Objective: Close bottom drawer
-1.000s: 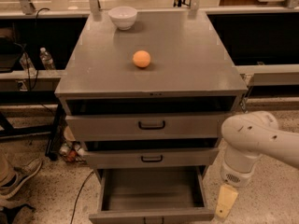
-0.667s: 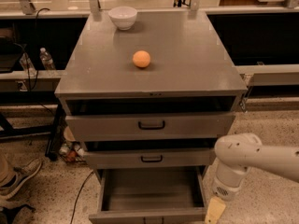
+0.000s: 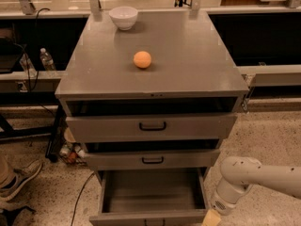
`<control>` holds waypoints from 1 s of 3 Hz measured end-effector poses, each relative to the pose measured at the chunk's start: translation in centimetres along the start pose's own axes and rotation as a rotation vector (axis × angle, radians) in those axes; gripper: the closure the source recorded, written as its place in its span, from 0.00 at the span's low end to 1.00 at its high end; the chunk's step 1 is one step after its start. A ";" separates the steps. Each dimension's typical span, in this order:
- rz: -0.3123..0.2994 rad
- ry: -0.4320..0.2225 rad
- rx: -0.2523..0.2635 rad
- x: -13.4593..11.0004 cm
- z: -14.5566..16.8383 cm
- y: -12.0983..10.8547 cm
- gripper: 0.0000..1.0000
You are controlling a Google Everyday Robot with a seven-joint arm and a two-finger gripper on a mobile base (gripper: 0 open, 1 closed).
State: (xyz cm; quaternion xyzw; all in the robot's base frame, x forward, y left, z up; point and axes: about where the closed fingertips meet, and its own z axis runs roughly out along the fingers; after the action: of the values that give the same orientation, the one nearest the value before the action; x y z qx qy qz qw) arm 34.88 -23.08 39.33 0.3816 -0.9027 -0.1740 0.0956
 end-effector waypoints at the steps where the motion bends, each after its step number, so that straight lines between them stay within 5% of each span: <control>1: 0.000 0.000 0.000 0.0 0.0 0.0 0.00; 3: 0.011 -0.004 -0.081 -0.1 4.8 -1.7 0.00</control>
Offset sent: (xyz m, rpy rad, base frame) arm -0.0035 -0.0015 -0.0463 0.0455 0.0659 -0.0099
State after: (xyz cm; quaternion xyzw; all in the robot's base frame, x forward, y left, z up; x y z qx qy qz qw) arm 34.58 -22.99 34.24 0.3719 -0.8973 -0.2106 0.1103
